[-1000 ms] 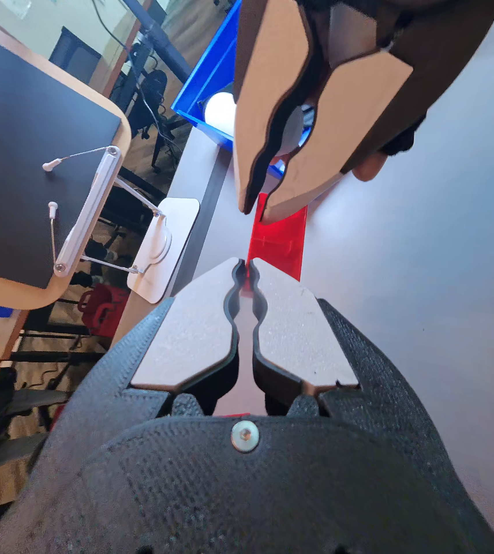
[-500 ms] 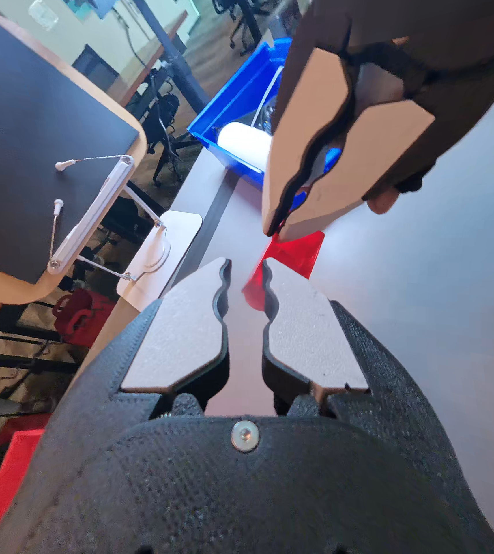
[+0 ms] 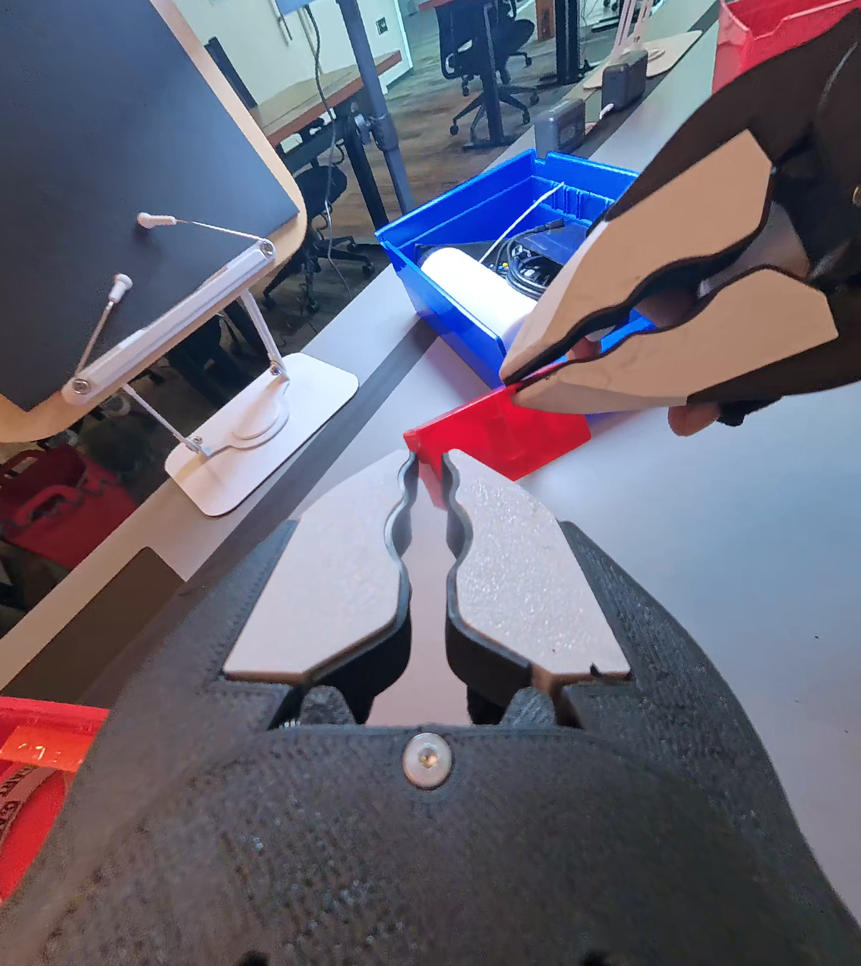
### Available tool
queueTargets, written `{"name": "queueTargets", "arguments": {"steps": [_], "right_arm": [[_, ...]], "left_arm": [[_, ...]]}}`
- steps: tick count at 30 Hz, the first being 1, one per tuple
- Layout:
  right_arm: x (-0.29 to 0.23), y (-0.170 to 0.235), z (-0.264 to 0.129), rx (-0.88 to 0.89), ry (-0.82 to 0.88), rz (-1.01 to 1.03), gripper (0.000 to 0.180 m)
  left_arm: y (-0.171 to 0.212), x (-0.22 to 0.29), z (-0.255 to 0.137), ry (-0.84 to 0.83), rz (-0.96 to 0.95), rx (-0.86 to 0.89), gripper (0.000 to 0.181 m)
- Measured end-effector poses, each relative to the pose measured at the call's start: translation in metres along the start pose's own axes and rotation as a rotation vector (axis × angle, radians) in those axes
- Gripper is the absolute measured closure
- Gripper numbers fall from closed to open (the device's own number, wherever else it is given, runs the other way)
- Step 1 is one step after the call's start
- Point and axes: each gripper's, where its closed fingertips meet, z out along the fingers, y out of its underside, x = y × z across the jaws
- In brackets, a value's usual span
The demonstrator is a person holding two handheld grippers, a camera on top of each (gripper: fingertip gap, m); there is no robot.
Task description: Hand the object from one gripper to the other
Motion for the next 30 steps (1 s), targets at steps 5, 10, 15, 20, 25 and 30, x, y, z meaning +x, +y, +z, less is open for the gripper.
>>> {"name": "queueTargets", "arguments": {"steps": [5,10,15,20,25,30], "right_arm": [[-0.001,-0.006,0.001,0.03,0.031,-0.017,0.175],[-0.003,-0.011,0.003,0.043,0.084,-0.072,0.173],[-0.005,-0.013,0.004,0.012,0.084,-0.053,0.171],[-0.007,-0.006,0.007,-0.043,0.093,-0.078,0.17],[-0.005,-0.002,0.008,-0.048,0.097,-0.062,0.17],[0.011,-0.002,0.003,0.013,0.119,0.061,0.171]], "left_arm": [[-0.01,-0.006,-0.007,-0.066,0.042,0.033,0.176],[-0.017,-0.012,-0.01,-0.151,0.1,0.047,0.177],[-0.016,-0.014,-0.01,-0.264,0.251,-0.014,0.179],[-0.015,-0.007,-0.007,-0.311,0.371,-0.073,0.179],[-0.015,-0.005,-0.007,-0.307,0.39,-0.067,0.179],[-0.03,-0.005,-0.012,-0.203,0.155,0.112,0.173]]}}
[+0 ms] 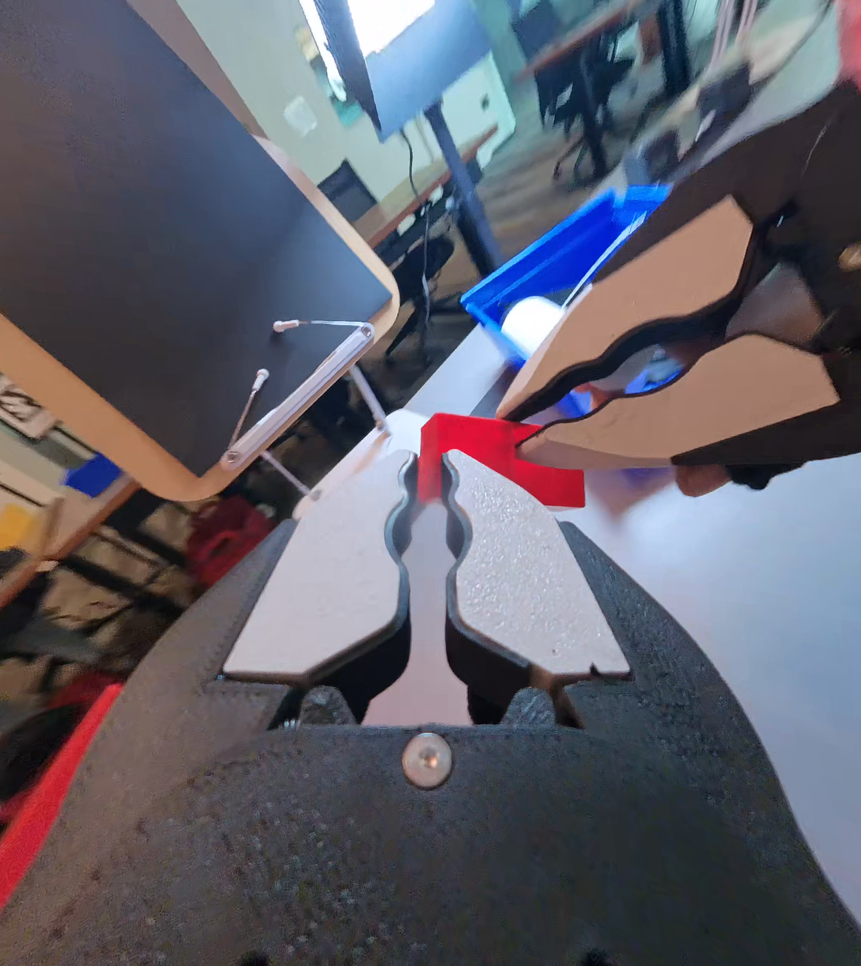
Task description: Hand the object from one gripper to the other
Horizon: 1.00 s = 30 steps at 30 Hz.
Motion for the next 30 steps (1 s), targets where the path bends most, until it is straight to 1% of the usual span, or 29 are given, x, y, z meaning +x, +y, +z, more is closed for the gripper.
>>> {"name": "queueTargets", "arguments": {"steps": [3,5,8,10,13,14,19,20,23,26,28,30], "right_arm": [[0.017,-0.006,-0.008,0.085,-0.018,0.155,0.171],[0.019,-0.022,-0.017,0.202,-0.128,0.322,0.171],[0.019,-0.052,-0.038,0.417,-0.345,0.574,0.172],[0.015,-0.07,-0.053,0.542,-0.494,0.702,0.171],[0.014,-0.082,-0.064,0.645,-0.625,0.851,0.171],[0.012,-0.085,-0.067,0.656,-0.679,0.881,0.171],[-0.005,-0.088,-0.068,0.626,-0.804,0.91,0.172],[-0.008,-0.088,-0.067,0.62,-0.815,0.919,0.172],[-0.009,-0.087,-0.066,0.603,-0.82,0.92,0.171],[-0.006,-0.08,-0.06,0.542,-0.761,0.868,0.171],[0.001,-0.074,-0.06,0.492,-0.705,0.781,0.163],[0.013,-0.068,-0.062,0.436,-0.634,0.681,0.16]], "left_arm": [[-0.017,-0.004,-0.009,0.126,-0.237,0.143,0.163],[-0.028,0.0,-0.018,0.255,-0.338,0.224,0.158],[-0.035,0.014,-0.03,0.471,-0.439,0.278,0.146],[-0.041,0.018,-0.034,0.545,-0.505,0.326,0.139],[-0.058,0.03,-0.044,0.652,-0.546,0.428,0.138],[-0.064,0.033,-0.049,0.687,-0.553,0.458,0.138],[-0.077,0.052,-0.065,0.826,-0.552,0.506,0.139],[-0.078,0.054,-0.064,0.817,-0.535,0.511,0.144],[-0.079,0.055,-0.063,0.772,-0.468,0.497,0.146],[-0.074,0.052,-0.057,0.728,-0.455,0.437,0.146],[-0.069,0.047,-0.052,0.686,-0.448,0.385,0.146],[-0.058,0.042,-0.046,0.63,-0.412,0.305,0.146]]}}
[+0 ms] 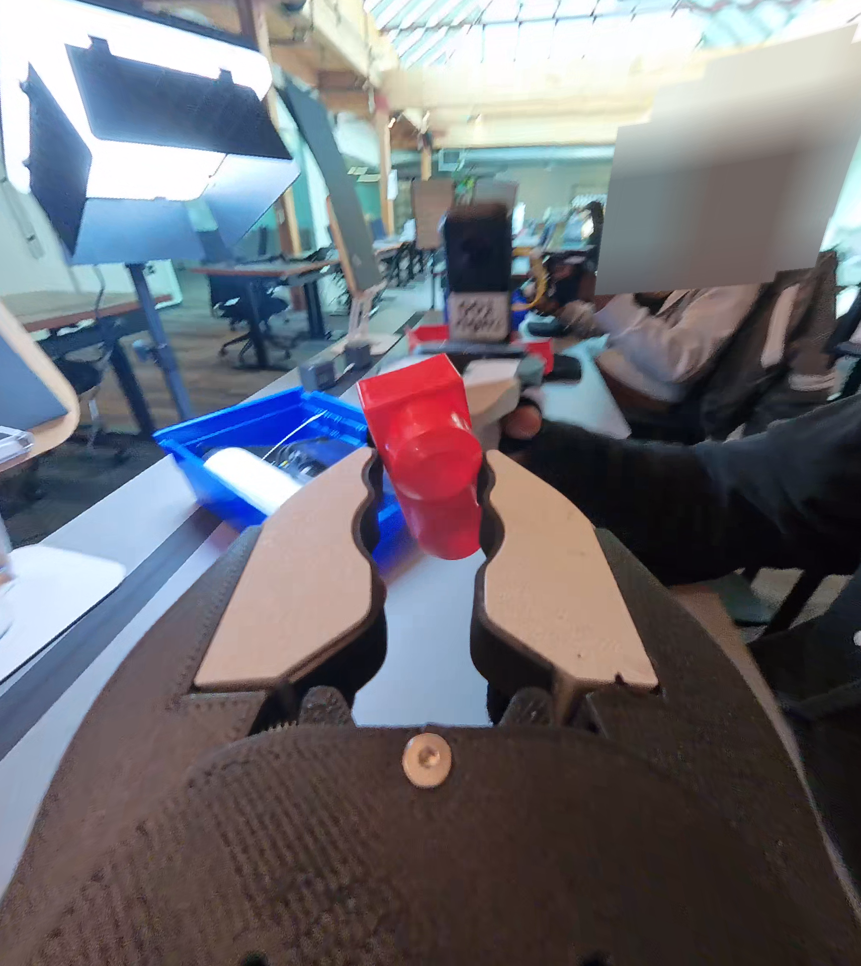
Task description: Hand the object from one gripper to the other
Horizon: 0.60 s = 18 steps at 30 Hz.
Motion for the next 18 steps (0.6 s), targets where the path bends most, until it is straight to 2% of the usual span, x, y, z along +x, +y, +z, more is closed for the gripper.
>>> {"name": "queueTargets", "arguments": {"steps": [4,8,12,16,18], "right_arm": [[0.005,0.003,-0.01,-0.144,0.092,-0.172,0.156],[-0.011,0.031,0.002,-0.305,0.016,-0.209,0.139],[-0.014,0.039,0.001,-0.327,-0.03,-0.186,0.141],[-0.022,0.045,0.0,-0.34,-0.101,-0.148,0.132],[-0.031,0.052,0.001,-0.356,-0.161,-0.132,0.138]], "left_arm": [[0.027,-0.008,0.004,-0.065,0.05,-0.189,0.146],[0.046,0.002,0.013,-0.033,0.089,-0.294,0.146],[0.054,0.012,0.009,0.023,0.143,-0.355,0.146],[0.059,0.025,0.009,0.086,0.163,-0.392,0.146],[0.063,0.029,0.01,0.109,0.169,-0.416,0.146]]}}
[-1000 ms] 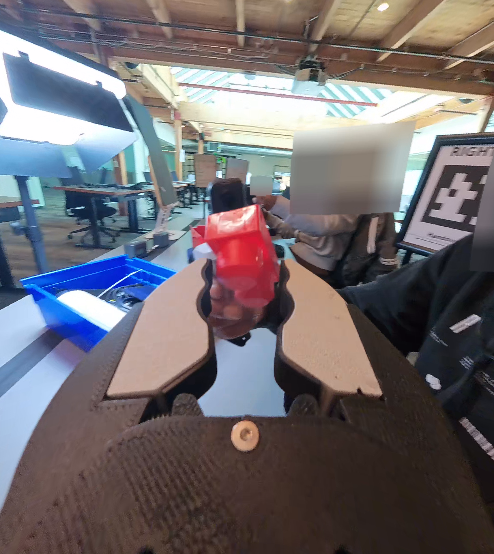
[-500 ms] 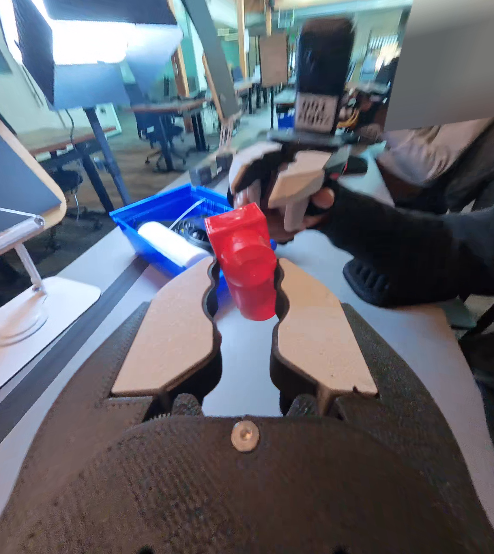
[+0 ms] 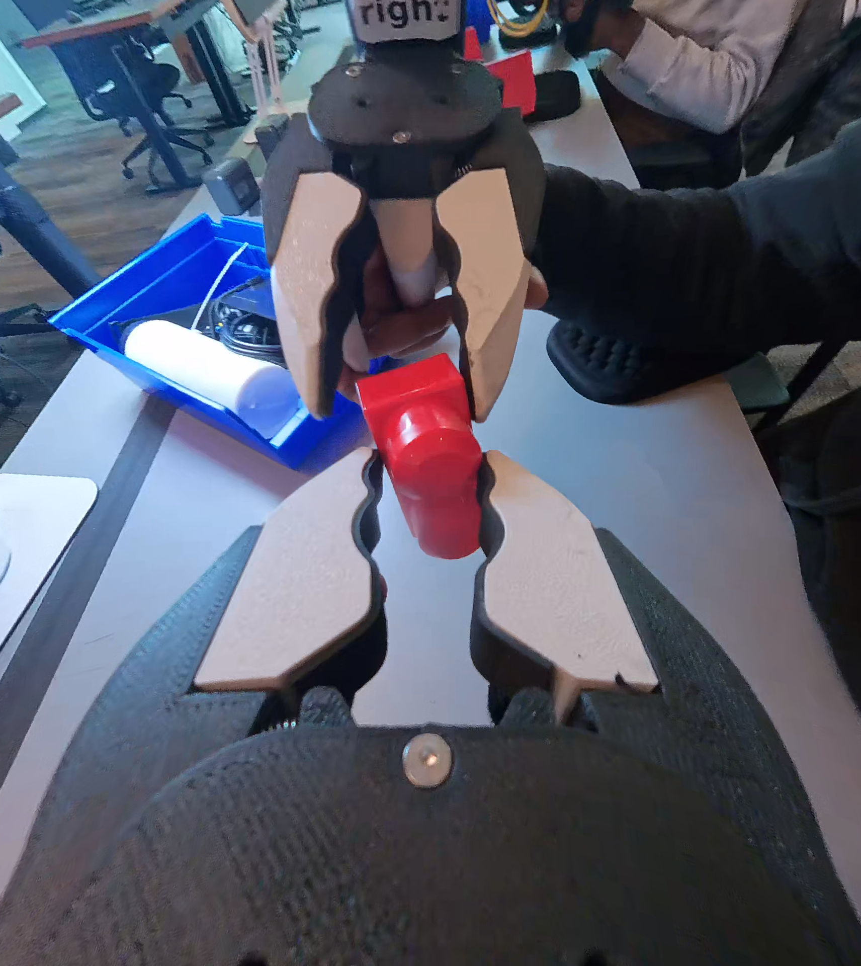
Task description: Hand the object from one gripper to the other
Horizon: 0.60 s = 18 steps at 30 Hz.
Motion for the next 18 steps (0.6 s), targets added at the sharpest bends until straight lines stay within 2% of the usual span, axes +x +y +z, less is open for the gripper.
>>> {"name": "queueTargets", "arguments": {"steps": [3,6,10,12,13,15,18], "right_arm": [[-0.002,-0.005,0.001,0.043,-0.014,-0.007,0.142],[0.003,-0.023,-0.009,0.166,0.007,0.004,0.143],[0.01,-0.057,-0.026,0.424,0.037,0.057,0.143],[0.009,-0.064,-0.027,0.492,0.024,0.077,0.143],[0.009,-0.065,-0.026,0.51,0.026,0.084,0.143],[0.009,-0.065,-0.024,0.511,0.028,0.083,0.143],[0.011,-0.059,-0.026,0.435,0.043,0.062,0.143]], "left_arm": [[-0.003,0.001,-0.002,0.017,0.0,0.031,0.146],[-0.021,-0.003,-0.012,0.011,-0.013,0.172,0.147],[-0.042,-0.008,-0.022,0.004,-0.065,0.34,0.132],[-0.048,-0.011,-0.019,-0.027,-0.073,0.386,0.131],[-0.051,-0.01,-0.017,-0.036,-0.071,0.4,0.131],[-0.054,-0.007,-0.017,-0.042,-0.041,0.41,0.144],[-0.051,-0.011,-0.02,-0.075,-0.026,0.369,0.146]]}}
